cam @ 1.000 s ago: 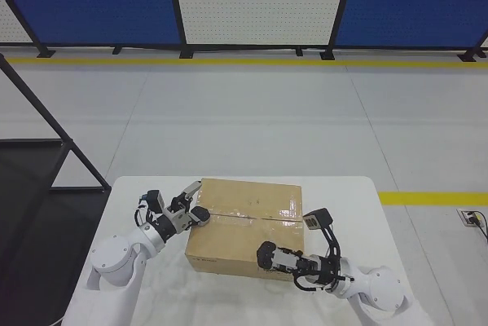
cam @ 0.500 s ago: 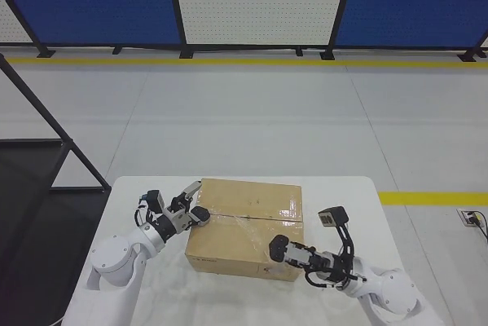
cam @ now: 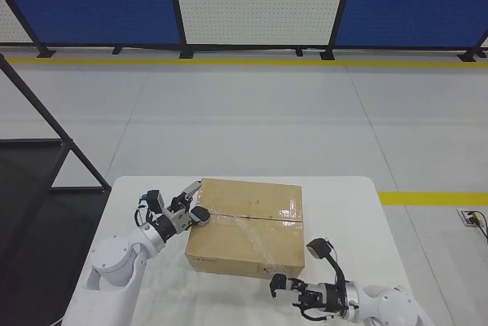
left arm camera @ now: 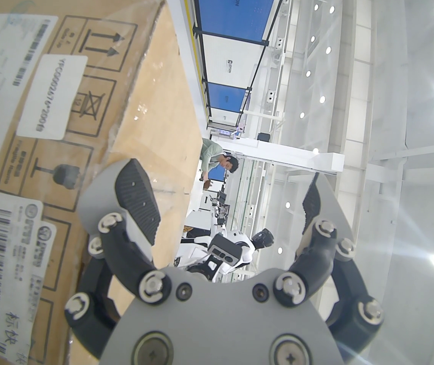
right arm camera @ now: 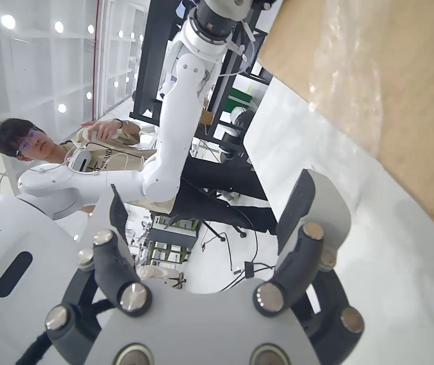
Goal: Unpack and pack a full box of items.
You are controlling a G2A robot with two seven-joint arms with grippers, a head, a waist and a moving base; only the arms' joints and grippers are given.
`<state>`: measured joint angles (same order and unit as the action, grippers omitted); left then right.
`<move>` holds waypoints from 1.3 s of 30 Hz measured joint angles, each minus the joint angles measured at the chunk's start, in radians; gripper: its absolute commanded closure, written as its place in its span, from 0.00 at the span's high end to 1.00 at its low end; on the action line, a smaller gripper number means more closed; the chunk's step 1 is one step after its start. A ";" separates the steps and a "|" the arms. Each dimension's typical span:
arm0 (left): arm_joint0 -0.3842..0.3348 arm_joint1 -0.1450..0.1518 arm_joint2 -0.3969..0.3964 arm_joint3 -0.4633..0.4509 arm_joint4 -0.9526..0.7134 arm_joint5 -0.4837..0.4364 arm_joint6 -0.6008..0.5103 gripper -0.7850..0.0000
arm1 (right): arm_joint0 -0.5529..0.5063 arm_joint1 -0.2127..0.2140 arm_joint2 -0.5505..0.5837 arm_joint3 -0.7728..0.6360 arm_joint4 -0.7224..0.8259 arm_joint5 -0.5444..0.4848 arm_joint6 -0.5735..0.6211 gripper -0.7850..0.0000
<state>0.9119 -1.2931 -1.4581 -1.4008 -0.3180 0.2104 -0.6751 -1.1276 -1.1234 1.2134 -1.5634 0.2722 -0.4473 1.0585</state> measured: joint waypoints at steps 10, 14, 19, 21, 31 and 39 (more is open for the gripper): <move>0.000 0.000 0.000 0.000 0.000 0.000 0.000 1.00 | 0.010 -0.002 -0.039 0.054 0.030 0.006 0.016 1.00; 0.000 0.000 0.000 0.000 0.000 0.000 0.000 1.00 | 0.016 -0.002 -0.050 0.057 0.029 -0.014 0.039 1.00; 0.000 0.000 0.000 0.000 0.000 0.000 0.000 1.00 | 0.013 0.002 -0.047 0.064 0.027 -0.025 0.046 1.00; 0.000 0.000 0.000 0.000 0.000 0.000 0.000 1.00 | 0.011 0.002 -0.045 0.067 0.037 -0.034 0.037 1.00; 0.000 0.000 0.000 0.000 0.000 0.000 0.000 1.00 | 0.019 -0.008 -0.070 0.075 0.053 -0.074 -0.070 1.00; 0.000 0.000 0.000 0.000 0.000 0.000 0.000 1.00 | 0.056 -0.015 -0.087 0.076 0.146 -0.095 -0.050 1.00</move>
<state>0.9119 -1.2931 -1.4581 -1.4008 -0.3180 0.2104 -0.6751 -1.0712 -1.1389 1.1268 -1.4875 0.4178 -0.5425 1.0089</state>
